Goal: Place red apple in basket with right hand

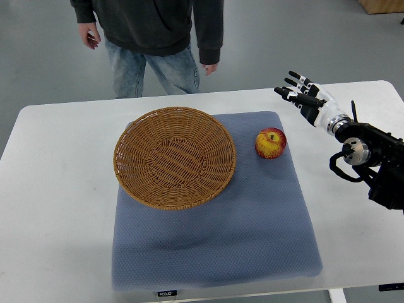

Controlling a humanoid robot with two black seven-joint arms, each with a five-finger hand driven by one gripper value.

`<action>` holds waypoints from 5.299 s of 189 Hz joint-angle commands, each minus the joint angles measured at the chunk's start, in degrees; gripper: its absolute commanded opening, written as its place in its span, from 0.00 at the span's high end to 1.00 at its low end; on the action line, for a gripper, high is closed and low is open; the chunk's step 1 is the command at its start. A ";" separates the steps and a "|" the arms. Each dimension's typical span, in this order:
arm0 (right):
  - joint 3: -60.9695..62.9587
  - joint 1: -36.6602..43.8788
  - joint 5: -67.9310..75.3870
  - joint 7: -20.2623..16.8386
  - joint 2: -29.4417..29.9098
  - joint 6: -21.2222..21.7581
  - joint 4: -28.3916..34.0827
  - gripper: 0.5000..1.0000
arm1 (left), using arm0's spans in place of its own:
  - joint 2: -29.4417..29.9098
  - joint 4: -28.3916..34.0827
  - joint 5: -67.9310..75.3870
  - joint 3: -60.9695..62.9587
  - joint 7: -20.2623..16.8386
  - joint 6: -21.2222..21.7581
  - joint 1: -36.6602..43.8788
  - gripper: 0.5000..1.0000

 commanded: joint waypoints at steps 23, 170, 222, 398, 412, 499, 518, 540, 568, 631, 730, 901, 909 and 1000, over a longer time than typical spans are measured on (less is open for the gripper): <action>-0.09 0.10 -0.17 0.00 -0.25 0.00 0.02 0.16 | 0.00 0.00 0.00 0.00 0.00 0.00 0.00 0.00; 0.09 0.28 -6.50 0.00 -0.60 0.27 0.29 0.16 | 0.00 0.00 0.00 0.00 0.00 0.00 0.00 0.00; -0.17 1.42 -7.12 0.09 -0.78 2.20 0.55 0.16 | 0.00 -0.08 0.00 0.09 0.00 0.00 0.00 0.00; -0.70 4.32 -52.03 4.66 -9.74 11.96 11.80 0.16 | 0.00 0.00 0.00 0.00 0.00 0.00 0.00 0.00; -1.14 4.85 -54.49 5.27 -10.27 12.66 12.24 0.16 | 0.00 0.09 0.00 0.00 0.00 0.00 0.00 0.00; -14.68 11.44 -67.50 11.34 -14.93 13.36 17.07 0.16 | 0.00 0.18 0.00 0.00 0.00 0.00 0.09 0.00; -14.68 11.44 -69.61 11.34 -14.49 13.36 17.07 0.16 | 0.00 0.18 0.00 0.00 0.00 0.00 0.09 0.00; -14.85 11.53 -71.37 11.25 -14.05 13.27 16.99 0.16 | 0.00 0.18 0.00 0.00 0.00 0.00 0.09 0.00; -15.20 11.53 -74.35 11.16 -13.79 12.75 16.99 0.16 | 0.00 0.18 0.00 0.00 0.00 0.00 0.09 0.00; -23.82 11.44 -77.52 10.72 -12.47 4.75 16.20 0.16 | 0.00 0.09 0.00 0.00 0.00 0.00 0.09 0.00; -24.70 11.17 -77.43 10.37 -8.69 0.09 11.98 0.39 | 0.00 0.00 0.00 0.00 0.00 0.00 0.09 0.00; -25.22 27.70 -76.46 11.16 0.89 -0.61 11.71 0.80 | 0.00 0.18 0.00 0.00 0.00 0.00 0.09 0.00; -25.31 28.22 -76.46 11.25 2.21 -0.53 11.63 0.79 | 0.00 0.18 0.00 0.00 0.00 0.00 0.09 0.00; -33.75 30.25 -76.55 12.92 12.67 -0.08 10.92 0.71 | 0.00 0.18 0.00 -0.09 0.00 0.00 0.09 0.00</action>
